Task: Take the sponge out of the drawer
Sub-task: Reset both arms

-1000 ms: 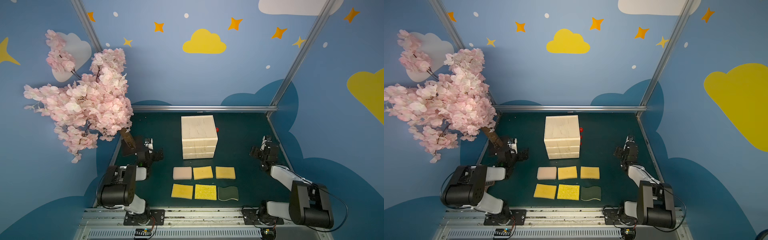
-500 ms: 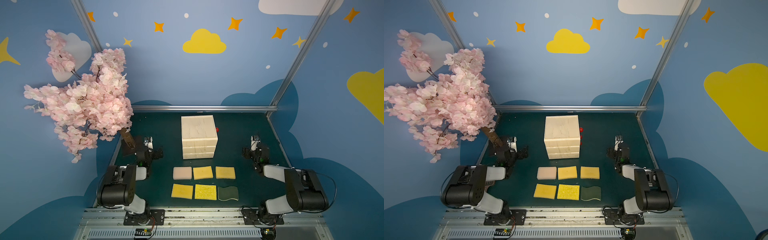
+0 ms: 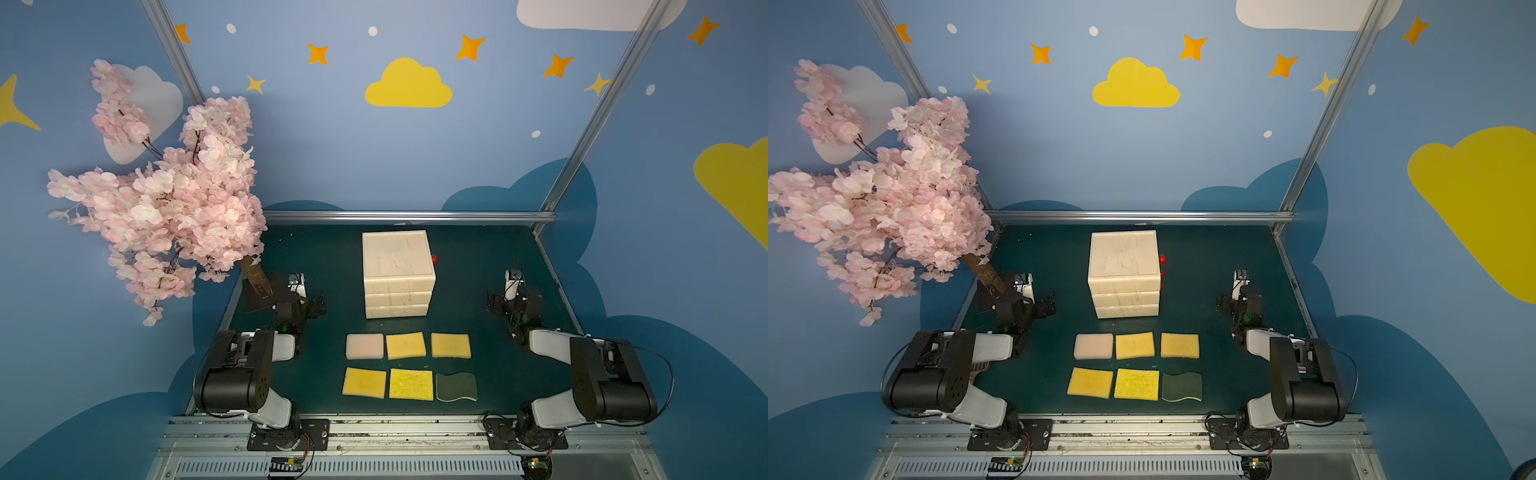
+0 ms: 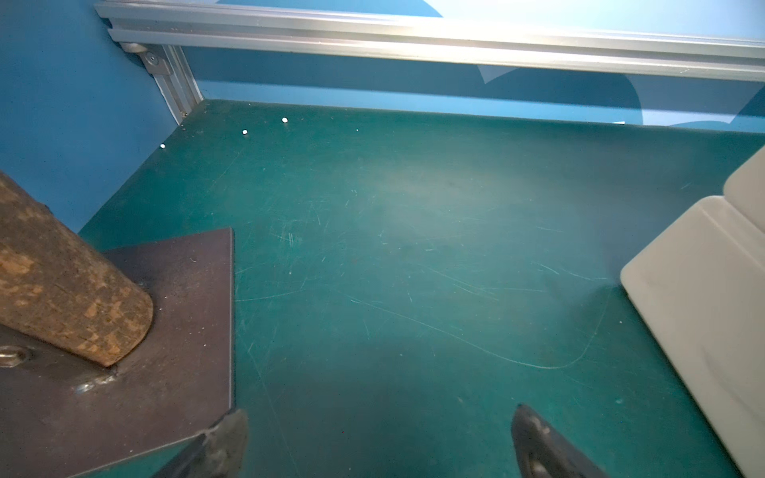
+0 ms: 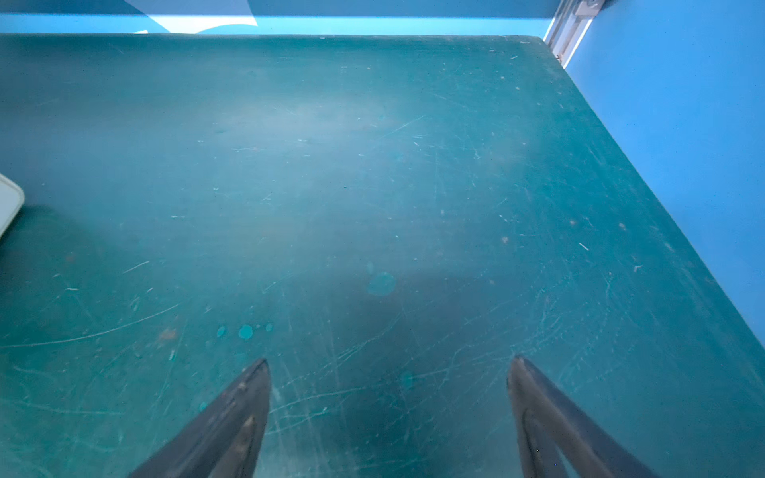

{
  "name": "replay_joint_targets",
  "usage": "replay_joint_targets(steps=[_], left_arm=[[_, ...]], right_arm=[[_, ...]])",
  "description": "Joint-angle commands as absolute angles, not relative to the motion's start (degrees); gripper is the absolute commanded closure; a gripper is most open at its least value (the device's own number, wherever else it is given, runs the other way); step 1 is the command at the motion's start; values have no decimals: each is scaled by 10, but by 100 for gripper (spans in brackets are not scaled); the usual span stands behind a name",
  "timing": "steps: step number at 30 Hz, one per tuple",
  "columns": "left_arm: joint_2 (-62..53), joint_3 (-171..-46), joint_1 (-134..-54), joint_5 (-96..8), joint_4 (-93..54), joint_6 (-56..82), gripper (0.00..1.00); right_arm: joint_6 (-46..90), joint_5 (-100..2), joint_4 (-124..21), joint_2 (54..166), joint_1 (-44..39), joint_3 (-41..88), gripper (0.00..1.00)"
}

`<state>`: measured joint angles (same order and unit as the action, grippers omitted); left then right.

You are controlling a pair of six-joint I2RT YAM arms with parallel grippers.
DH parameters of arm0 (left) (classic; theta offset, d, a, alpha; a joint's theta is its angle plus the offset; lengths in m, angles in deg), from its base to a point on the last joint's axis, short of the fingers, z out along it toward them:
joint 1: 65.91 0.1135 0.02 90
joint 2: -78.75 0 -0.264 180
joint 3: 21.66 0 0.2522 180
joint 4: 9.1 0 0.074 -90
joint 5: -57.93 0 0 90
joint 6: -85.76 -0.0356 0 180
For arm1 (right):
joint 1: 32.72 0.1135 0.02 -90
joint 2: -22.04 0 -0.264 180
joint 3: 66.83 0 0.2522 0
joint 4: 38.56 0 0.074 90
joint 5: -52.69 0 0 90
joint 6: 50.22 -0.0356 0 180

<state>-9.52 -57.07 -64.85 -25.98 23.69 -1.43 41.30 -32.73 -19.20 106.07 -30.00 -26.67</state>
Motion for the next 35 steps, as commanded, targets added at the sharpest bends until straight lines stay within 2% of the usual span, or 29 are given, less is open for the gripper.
replay_joint_targets(steps=[1, 35], left_arm=[[-91, -577, -652, -249, 245, -19, 1], [-90, -579, -652, -245, 239, -18, 1]], right_arm=[[411, -332, -195, 1062, -297, -257, 11], [412, -331, -195, 1061, -296, -257, 11]])
